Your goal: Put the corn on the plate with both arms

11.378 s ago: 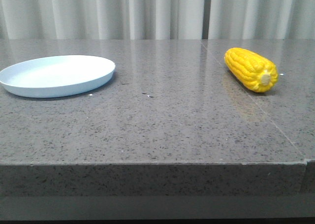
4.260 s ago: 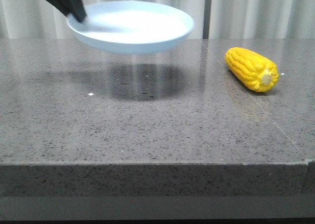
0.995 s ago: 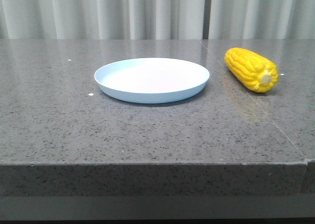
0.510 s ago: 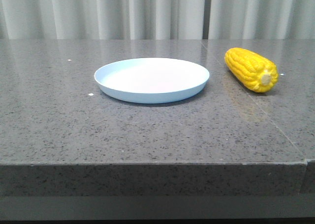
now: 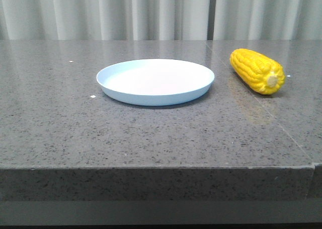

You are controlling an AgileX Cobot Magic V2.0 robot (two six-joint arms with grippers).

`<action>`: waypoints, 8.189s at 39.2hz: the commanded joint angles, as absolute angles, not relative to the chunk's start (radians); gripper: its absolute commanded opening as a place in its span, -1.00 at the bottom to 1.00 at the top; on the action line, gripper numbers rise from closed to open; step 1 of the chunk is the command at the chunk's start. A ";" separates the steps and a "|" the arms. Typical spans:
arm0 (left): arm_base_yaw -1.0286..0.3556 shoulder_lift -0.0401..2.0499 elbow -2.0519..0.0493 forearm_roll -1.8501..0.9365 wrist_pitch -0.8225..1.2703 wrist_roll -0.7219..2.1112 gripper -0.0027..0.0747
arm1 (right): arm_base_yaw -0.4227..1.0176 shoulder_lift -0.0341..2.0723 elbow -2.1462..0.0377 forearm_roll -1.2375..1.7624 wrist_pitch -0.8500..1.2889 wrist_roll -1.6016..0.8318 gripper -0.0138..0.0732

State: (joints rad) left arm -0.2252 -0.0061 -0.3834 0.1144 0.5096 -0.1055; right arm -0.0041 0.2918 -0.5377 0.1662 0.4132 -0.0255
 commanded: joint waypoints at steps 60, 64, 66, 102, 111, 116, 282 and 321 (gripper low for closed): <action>-0.227 -0.004 -0.407 0.114 0.429 -0.114 -0.98 | 0.104 1.703 -1.467 0.339 0.839 -0.028 0.80; -0.227 -0.004 -0.407 0.114 0.429 -0.114 -0.98 | 0.107 1.717 -1.467 0.355 0.852 -0.028 0.74; -0.227 -0.004 -0.407 0.114 0.429 -0.114 -0.98 | 0.111 1.724 -1.467 0.365 0.864 -0.028 0.65; -0.227 -0.004 -0.407 0.114 0.429 -0.114 -0.98 | 0.362 1.663 -1.608 0.443 0.882 -0.025 -0.43; -0.227 -0.004 -0.407 0.114 0.429 -0.114 -0.98 | 0.433 1.752 -1.608 0.450 0.799 0.000 -0.43; -0.227 -0.004 -0.407 0.114 0.429 -0.114 -0.98 | 0.433 1.793 -1.608 0.454 0.796 0.000 -0.43; 0.060 -0.023 0.031 0.000 0.132 -0.106 -0.98 | 0.018 0.119 -0.410 0.056 0.394 0.018 -0.84; 0.060 -0.023 0.031 0.000 0.134 -0.106 -0.98 | 0.018 0.119 -0.396 0.056 0.379 0.018 -0.84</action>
State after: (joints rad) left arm 0.0587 -0.0061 0.0093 0.0106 0.2205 -0.1036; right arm 0.0242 0.1052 -0.3824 0.0693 0.4675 0.0212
